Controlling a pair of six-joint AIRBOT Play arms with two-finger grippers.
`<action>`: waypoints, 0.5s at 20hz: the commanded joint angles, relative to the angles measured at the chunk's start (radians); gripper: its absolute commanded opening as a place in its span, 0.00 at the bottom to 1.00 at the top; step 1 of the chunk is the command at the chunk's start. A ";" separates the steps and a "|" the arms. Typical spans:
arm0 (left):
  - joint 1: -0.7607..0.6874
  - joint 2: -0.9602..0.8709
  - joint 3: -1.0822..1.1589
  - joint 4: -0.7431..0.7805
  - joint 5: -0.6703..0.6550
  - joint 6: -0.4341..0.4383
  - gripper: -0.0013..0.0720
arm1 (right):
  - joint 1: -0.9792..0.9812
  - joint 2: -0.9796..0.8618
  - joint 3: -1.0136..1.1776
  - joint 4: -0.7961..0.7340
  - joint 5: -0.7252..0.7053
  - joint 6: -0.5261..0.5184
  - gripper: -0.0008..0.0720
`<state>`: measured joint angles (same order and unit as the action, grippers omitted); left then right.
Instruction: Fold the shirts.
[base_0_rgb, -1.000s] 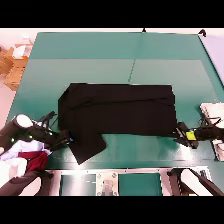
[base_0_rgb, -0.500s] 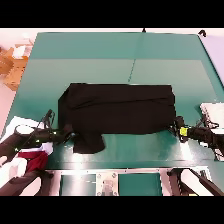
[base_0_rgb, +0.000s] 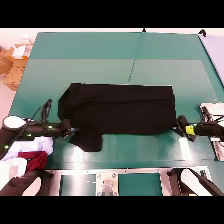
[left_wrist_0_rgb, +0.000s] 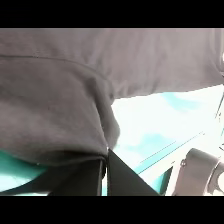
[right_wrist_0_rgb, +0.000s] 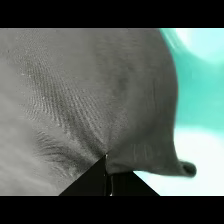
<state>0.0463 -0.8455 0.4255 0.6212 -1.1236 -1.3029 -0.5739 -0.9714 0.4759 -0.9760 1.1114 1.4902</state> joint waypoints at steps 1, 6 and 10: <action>0.000 0.150 0.062 0.159 -0.073 -0.180 0.05 | 0.000 0.045 0.124 -0.169 0.155 0.089 0.03; 0.000 0.165 0.185 0.193 -0.060 -0.211 0.05 | 0.032 0.047 0.277 -0.157 0.179 0.103 0.04; 0.000 0.020 0.282 0.161 0.021 -0.150 0.05 | 0.116 -0.029 0.361 -0.063 0.052 0.103 0.04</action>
<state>0.0460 -0.7464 0.6380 0.7937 -1.1538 -1.4872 -0.5049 -0.9577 0.7727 -1.0908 1.2324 1.5867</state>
